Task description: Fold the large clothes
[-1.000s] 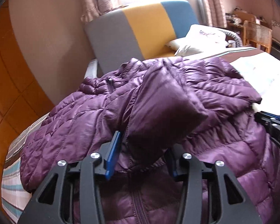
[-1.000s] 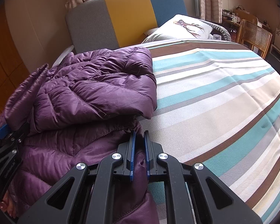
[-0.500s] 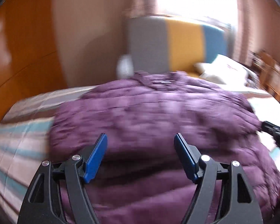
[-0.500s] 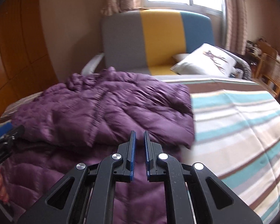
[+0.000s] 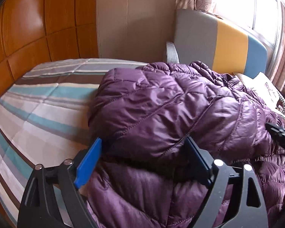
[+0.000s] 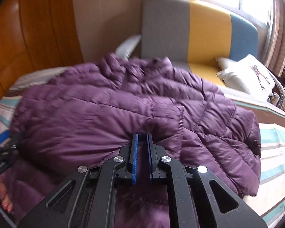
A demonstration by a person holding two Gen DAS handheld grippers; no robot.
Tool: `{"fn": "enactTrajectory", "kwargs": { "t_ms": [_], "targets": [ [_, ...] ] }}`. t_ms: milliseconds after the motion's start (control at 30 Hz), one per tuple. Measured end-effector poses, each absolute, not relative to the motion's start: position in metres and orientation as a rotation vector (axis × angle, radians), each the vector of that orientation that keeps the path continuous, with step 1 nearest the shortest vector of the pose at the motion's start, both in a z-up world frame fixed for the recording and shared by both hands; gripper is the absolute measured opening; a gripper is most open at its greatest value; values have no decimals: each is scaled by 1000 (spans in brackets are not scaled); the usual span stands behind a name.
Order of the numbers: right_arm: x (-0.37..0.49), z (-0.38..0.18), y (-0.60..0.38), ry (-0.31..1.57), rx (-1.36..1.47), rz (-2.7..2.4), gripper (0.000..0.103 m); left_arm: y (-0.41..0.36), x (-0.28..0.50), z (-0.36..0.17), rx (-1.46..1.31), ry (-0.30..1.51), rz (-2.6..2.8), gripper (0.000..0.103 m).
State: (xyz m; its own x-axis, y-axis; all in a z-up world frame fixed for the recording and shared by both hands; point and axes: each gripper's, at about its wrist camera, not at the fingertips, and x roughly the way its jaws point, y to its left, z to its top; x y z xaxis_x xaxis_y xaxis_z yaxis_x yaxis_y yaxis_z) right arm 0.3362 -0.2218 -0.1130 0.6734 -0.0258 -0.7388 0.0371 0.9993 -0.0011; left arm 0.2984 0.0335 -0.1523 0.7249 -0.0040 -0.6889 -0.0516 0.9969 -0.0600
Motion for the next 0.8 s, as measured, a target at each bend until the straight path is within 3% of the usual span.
{"fn": "enactTrajectory", "kwargs": {
  "t_ms": [300, 600, 800],
  "targets": [
    [340, -133, -240, 834, 28, -107, 8, 33, 298, -142, -98, 746, 11, 86],
    [339, -133, -238, 821, 14, -114, 8, 12, 363, -145, 135, 784, 81, 78],
    [341, -136, -236, 823, 4, -116, 8, 24, 389, -167, 111, 851, 43, 83]
  ]
}}
